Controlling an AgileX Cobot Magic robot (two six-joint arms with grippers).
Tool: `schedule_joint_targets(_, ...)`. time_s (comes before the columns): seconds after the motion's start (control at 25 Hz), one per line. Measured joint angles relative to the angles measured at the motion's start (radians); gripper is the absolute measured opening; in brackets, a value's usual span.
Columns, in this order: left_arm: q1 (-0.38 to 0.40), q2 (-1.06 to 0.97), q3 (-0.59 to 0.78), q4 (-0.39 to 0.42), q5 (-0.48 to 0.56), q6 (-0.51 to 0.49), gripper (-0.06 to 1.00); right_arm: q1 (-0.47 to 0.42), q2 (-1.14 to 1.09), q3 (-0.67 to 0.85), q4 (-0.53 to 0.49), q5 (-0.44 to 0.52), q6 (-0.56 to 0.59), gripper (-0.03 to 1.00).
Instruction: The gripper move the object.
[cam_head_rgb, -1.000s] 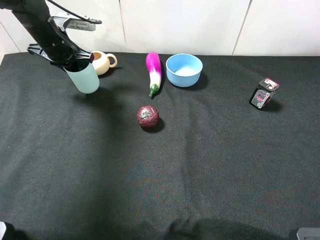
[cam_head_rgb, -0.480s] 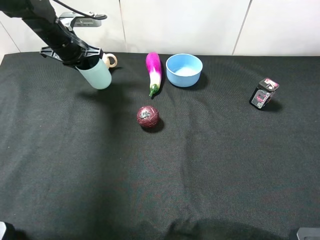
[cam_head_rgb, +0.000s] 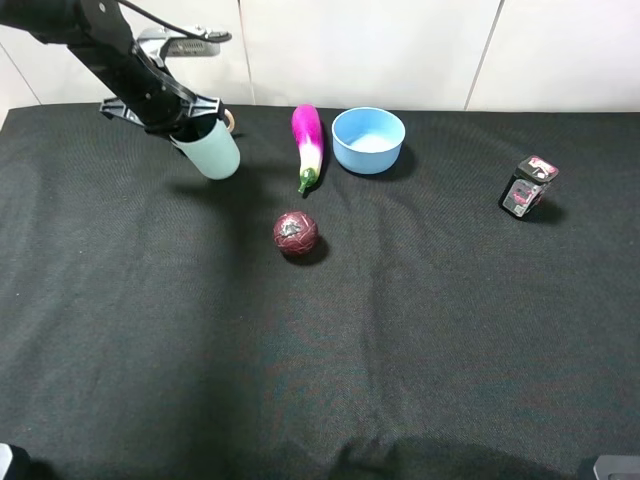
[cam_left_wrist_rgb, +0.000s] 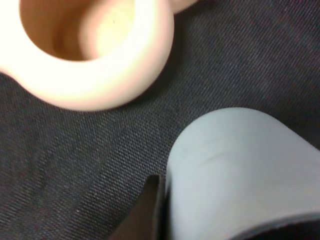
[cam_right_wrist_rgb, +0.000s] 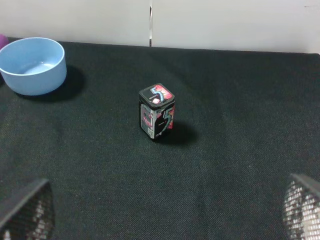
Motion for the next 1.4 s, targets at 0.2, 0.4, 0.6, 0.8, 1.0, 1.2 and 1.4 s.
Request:
schedule_joint_targets(0.2,-0.008,0.007,0.000,-0.005,-0.002,-0.014,0.12,0.000,0.000,0.000,0.000,0.000,0.000,0.69)
schedule_joint_targets(0.4,-0.008,0.012,0.000,-0.006,-0.004,-0.016,0.20,0.000,0.000,0.000,0.000,0.000,0.000,0.69)
schedule_joint_targets(0.6,-0.008,0.014,0.000,-0.004,-0.017,-0.016,0.37,0.000,0.000,0.000,0.000,0.000,0.000,0.69)
schedule_joint_targets(0.8,-0.008,0.014,0.000,-0.004,-0.024,-0.016,0.49,0.000,0.000,0.000,0.000,0.000,0.000,0.69)
schedule_joint_targets(1.0,-0.008,0.014,0.000,-0.004,-0.029,-0.016,0.71,0.000,0.000,0.000,0.000,0.000,0.000,0.69)
schedule_joint_targets(1.2,-0.008,0.014,0.000,-0.004,-0.029,-0.016,0.81,0.000,0.000,0.000,0.000,0.000,0.000,0.69)
schedule_joint_targets(1.4,-0.008,0.014,0.000,-0.004,-0.029,-0.016,0.83,0.000,0.000,0.000,0.000,0.000,0.000,0.69)
